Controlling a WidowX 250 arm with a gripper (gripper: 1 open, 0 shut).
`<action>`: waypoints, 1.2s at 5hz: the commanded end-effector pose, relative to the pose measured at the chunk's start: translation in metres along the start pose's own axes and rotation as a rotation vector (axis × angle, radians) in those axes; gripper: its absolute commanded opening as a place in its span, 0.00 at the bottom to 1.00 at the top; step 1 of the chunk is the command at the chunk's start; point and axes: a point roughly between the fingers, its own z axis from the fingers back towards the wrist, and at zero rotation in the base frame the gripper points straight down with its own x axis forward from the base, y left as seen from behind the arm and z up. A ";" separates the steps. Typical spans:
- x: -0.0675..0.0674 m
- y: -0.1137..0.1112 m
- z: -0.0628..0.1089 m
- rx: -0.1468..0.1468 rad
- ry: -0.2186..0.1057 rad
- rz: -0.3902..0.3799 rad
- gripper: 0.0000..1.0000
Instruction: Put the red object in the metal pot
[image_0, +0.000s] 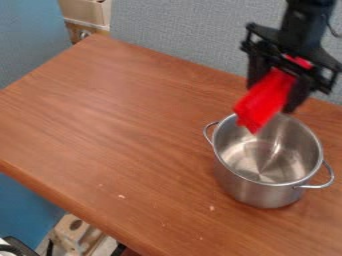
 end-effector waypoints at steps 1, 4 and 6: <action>0.007 -0.009 0.004 0.005 -0.062 -0.005 0.00; -0.001 -0.007 -0.035 0.025 -0.008 -0.009 0.00; 0.008 -0.005 -0.058 0.030 -0.001 -0.007 0.00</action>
